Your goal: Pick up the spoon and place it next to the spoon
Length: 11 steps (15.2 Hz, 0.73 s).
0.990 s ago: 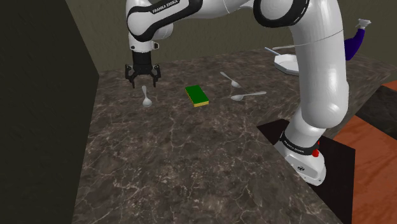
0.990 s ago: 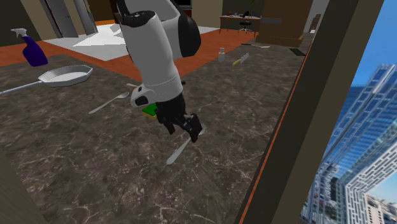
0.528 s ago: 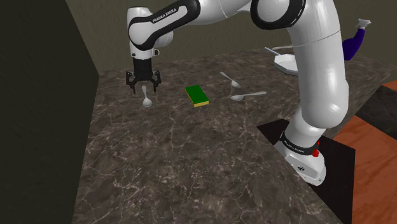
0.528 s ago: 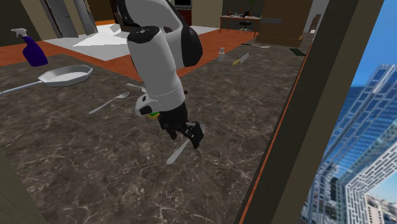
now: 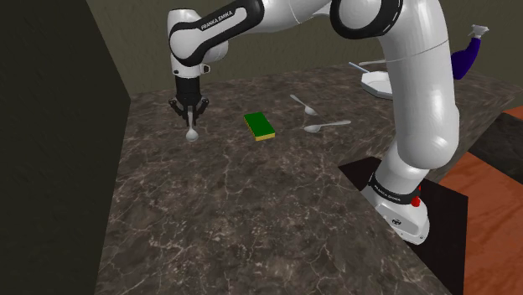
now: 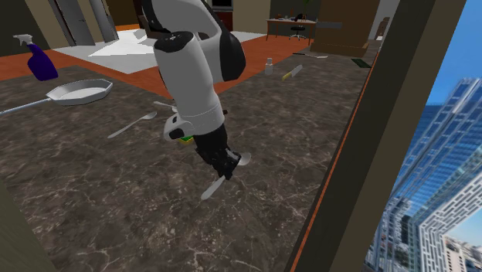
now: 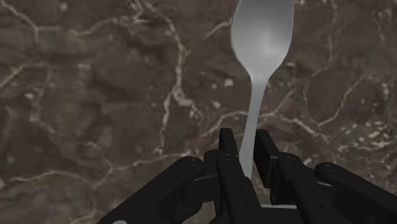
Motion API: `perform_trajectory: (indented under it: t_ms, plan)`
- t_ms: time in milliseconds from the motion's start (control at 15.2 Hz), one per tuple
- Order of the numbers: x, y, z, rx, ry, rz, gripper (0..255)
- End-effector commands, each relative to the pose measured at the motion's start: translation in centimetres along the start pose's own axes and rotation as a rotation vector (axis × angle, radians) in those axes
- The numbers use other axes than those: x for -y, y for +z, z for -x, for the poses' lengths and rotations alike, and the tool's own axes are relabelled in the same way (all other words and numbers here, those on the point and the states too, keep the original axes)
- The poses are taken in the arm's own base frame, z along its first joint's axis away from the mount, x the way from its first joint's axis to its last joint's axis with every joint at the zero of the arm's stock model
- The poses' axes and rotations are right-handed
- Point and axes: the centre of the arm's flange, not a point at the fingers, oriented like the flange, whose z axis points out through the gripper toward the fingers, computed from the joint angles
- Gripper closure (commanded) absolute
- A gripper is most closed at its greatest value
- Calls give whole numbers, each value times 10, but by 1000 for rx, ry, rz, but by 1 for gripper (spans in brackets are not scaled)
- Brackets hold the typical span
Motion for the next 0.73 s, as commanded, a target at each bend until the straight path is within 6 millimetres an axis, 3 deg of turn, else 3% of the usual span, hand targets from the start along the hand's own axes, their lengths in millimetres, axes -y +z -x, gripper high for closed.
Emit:
perform_trajectory:
  t_ms: [0,396,660]
  plan:
    - [1,1,1,2,-1,0,255]
    - [0,2,1,2,-1,0,255]
    - [3,-19,4,2,-1,0,255]
